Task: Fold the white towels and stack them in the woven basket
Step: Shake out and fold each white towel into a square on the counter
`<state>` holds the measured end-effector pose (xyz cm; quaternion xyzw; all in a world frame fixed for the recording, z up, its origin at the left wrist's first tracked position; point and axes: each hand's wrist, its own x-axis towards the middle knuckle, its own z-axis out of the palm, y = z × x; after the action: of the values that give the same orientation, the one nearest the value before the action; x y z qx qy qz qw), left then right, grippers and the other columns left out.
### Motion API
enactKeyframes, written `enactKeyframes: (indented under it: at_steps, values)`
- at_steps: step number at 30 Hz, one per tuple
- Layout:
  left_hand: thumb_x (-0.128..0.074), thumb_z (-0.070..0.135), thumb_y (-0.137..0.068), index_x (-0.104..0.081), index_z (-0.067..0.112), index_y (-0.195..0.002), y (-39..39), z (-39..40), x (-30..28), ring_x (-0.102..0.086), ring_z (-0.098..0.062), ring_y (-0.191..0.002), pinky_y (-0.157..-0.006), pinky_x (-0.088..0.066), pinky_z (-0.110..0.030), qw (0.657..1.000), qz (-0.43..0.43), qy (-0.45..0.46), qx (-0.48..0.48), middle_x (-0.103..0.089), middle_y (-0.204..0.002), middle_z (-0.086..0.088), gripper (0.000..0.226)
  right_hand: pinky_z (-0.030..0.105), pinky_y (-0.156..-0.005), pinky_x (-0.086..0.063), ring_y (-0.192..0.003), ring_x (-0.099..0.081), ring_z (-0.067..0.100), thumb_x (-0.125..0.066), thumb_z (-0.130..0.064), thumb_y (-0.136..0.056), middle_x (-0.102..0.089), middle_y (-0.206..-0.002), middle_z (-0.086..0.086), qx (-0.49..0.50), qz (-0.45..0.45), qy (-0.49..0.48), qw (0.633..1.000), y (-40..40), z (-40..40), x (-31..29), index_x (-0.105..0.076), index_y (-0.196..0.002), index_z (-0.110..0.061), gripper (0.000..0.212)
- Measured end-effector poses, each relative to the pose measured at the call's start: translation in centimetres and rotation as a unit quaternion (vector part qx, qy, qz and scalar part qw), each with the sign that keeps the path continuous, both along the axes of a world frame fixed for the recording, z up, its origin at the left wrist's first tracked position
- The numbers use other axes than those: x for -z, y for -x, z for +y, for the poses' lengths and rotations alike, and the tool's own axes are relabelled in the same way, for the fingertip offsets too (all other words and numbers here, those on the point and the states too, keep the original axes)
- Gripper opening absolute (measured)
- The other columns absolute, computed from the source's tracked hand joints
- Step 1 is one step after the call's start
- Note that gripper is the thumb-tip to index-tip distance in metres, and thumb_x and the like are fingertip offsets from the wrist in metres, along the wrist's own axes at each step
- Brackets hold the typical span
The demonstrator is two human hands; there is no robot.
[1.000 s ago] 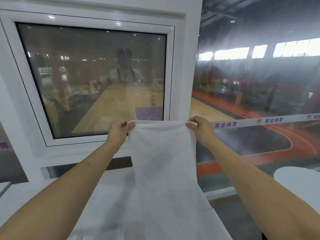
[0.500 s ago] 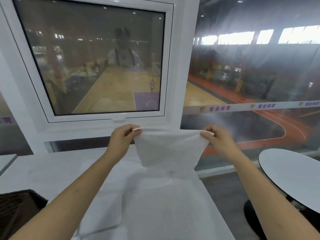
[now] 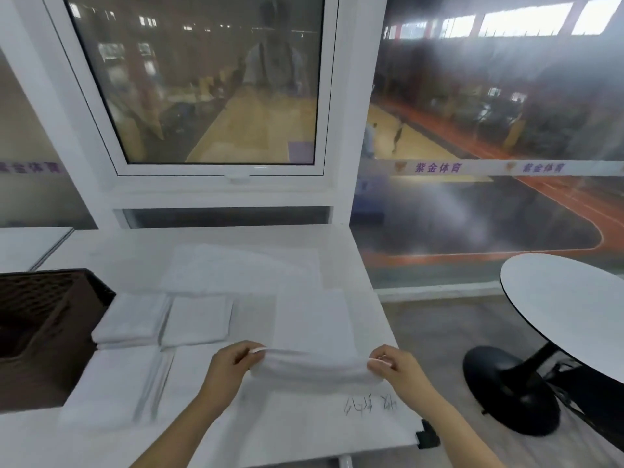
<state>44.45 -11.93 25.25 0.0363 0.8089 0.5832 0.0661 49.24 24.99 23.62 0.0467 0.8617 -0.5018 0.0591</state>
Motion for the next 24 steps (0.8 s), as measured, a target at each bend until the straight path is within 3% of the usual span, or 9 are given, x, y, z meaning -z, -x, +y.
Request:
enactKeyframes:
  at_steps: [7,10,14,18,21,24]
  values:
    - [-0.066,0.014,-0.097,-0.078,0.027,-0.090,-5.5,1.3,3.9,-0.069,-0.021,-0.087,-0.085,-0.057,-0.047,0.999,-0.039,0.002,-0.027,-0.075,-0.090,-0.002,0.020,0.017,-0.054,-0.037,-0.060,-0.047,0.006,-0.073,-0.026,-0.096,-0.067,-0.075,-0.003,0.008,-0.006,0.009,1.000,-3.3,1.2,2.5,-0.071,-0.086,-0.020,0.011]
    - [-0.065,0.013,-0.097,-0.078,0.028,-0.089,-4.9,1.7,4.3,-0.070,-0.021,-0.088,-0.085,-0.058,-0.049,0.999,-0.038,0.007,-0.037,-0.076,-0.091,-0.001,0.022,0.017,-0.053,-0.039,-0.058,-0.045,0.007,-0.071,-0.026,-0.097,-0.065,-0.077,0.002,0.005,-0.007,-0.006,1.000,-2.4,1.6,3.0,-0.071,-0.090,-0.022,0.009]
    - [-0.065,0.016,-0.098,-0.077,0.032,-0.086,-1.3,2.6,4.5,-0.070,-0.018,-0.086,-0.084,-0.058,-0.046,0.998,-0.033,0.017,-0.050,-0.076,-0.088,0.002,0.023,0.026,-0.059,-0.043,-0.061,-0.052,0.012,-0.063,-0.027,-0.101,-0.065,-0.077,-0.005,0.005,-0.012,-0.039,0.999,1.4,1.9,3.7,-0.068,-0.097,-0.031,0.007]
    - [-0.064,0.023,-0.099,-0.076,0.024,-0.091,4.1,3.4,5.9,-0.069,-0.021,-0.086,-0.083,-0.057,-0.047,0.997,-0.030,0.013,-0.070,-0.075,-0.086,0.005,0.015,0.033,-0.062,-0.045,-0.063,-0.054,0.016,-0.064,-0.031,-0.099,-0.063,-0.076,-0.004,0.048,-0.013,-0.031,0.998,6.4,1.7,4.4,-0.067,-0.097,-0.035,0.005]
    - [-0.063,0.023,-0.100,-0.074,0.024,-0.090,8.2,3.9,7.0,-0.067,-0.019,-0.084,-0.079,-0.054,-0.041,0.994,-0.037,0.001,-0.100,-0.073,-0.084,0.007,0.015,0.033,-0.055,-0.040,-0.057,-0.048,0.017,-0.064,-0.034,-0.098,-0.055,-0.066,0.001,0.065,-0.010,-0.019,0.998,10.6,1.2,5.0,-0.067,-0.092,-0.038,0.008]
    - [-0.062,0.021,-0.100,-0.073,0.021,-0.089,12.3,3.9,8.2,-0.060,-0.013,-0.073,-0.074,-0.049,-0.036,0.993,-0.042,-0.017,-0.105,-0.068,-0.075,0.011,0.016,0.030,-0.055,-0.037,-0.056,-0.043,0.012,-0.064,-0.027,-0.098,-0.051,-0.061,-0.012,0.083,-0.007,-0.009,0.996,15.2,0.5,5.7,-0.068,-0.091,-0.033,0.010]
